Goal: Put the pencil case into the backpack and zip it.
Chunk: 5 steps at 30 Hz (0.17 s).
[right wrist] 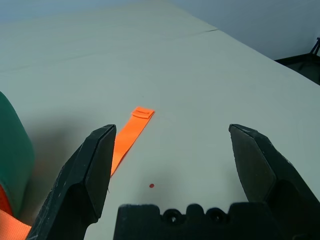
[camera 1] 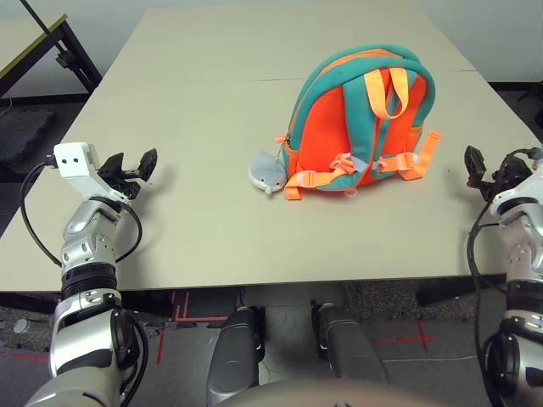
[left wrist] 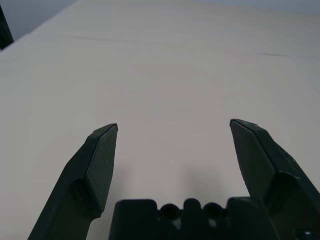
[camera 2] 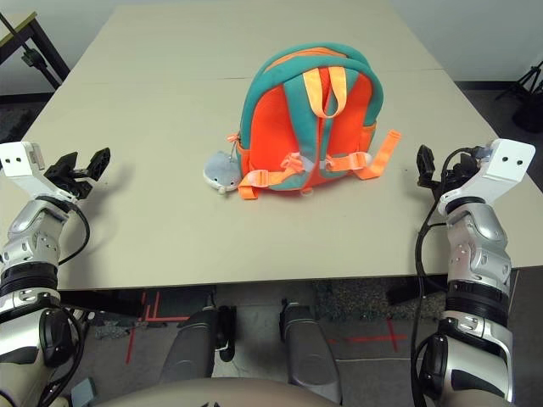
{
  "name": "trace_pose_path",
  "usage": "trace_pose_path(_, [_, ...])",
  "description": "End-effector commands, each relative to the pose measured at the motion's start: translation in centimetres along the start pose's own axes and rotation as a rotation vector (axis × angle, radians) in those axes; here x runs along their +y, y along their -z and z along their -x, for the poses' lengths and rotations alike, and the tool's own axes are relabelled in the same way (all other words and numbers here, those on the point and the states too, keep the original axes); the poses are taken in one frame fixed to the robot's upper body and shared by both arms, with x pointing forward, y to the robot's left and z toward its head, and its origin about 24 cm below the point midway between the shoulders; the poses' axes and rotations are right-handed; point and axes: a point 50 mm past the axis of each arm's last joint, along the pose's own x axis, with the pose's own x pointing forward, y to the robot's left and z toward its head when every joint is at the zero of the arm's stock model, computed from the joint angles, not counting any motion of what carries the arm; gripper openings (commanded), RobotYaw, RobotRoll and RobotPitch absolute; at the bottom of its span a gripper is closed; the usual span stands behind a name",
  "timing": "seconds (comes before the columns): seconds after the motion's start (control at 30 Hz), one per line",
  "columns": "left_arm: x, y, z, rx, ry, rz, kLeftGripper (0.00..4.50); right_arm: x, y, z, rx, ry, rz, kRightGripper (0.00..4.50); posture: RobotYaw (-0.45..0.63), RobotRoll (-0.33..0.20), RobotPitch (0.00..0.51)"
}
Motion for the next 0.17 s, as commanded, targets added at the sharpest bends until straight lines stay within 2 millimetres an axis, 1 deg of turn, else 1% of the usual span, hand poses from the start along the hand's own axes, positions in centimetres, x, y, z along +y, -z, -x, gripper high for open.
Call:
trace_pose_path(0.03, [0.76, 0.17, 0.26, 0.010, -0.027, -0.005, 4.50, -0.40, 0.80, 0.14, 0.014, 0.018, -0.001, 4.47, -0.10, 0.000, 0.159])
trace_pose_path(0.17, [1.15, 0.22, 0.37, 0.009, -0.044, -0.010, 4.50, -0.43, 0.79, 0.09, 0.011, 0.017, 0.002, 4.47, -0.11, 0.000, 0.157])
